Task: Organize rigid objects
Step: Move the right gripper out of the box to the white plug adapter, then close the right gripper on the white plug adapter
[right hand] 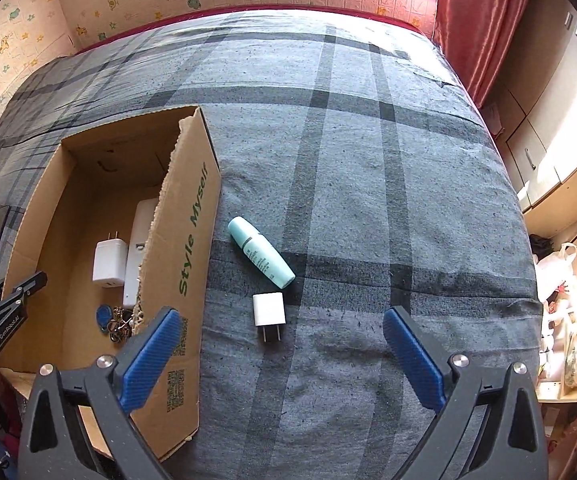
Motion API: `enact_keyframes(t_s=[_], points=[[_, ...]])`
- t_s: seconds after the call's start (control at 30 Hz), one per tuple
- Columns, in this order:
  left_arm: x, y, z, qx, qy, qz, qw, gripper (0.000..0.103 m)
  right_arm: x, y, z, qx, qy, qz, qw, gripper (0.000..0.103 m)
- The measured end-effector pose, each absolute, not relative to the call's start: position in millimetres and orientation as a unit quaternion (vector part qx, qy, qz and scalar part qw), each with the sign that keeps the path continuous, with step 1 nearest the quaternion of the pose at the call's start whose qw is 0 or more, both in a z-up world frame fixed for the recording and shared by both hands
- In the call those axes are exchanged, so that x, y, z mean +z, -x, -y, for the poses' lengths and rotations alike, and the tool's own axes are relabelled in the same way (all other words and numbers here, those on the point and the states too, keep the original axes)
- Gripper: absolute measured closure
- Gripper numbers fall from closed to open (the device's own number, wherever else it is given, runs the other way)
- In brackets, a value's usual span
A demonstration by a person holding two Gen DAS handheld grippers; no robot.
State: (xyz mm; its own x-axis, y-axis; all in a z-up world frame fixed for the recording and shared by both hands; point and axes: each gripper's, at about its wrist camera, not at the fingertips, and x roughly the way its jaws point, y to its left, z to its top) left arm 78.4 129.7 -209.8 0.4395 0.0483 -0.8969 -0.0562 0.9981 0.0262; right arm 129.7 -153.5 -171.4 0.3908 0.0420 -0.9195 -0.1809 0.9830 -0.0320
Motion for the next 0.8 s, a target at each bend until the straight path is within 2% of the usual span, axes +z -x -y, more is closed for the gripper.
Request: enact_keyframes(t_s=[0.6,0.7,0.8], points=[[-210,-78,-130,0.03,0.006,-0.529,0.848,0.088,-231,-149,166,0.077,0.062,-0.584,0.806,0.002],[-209,-78,-130,0.031,0.006,-0.529,0.848,0.088,-238,-154,166,0.08,0.059,-0.591,0.801,0.004],[-209,-78,-130,0.031,0.006,-0.529,0.848,0.088,-247,-157,163,0.087,0.067,-0.599,0.793,0.012]])
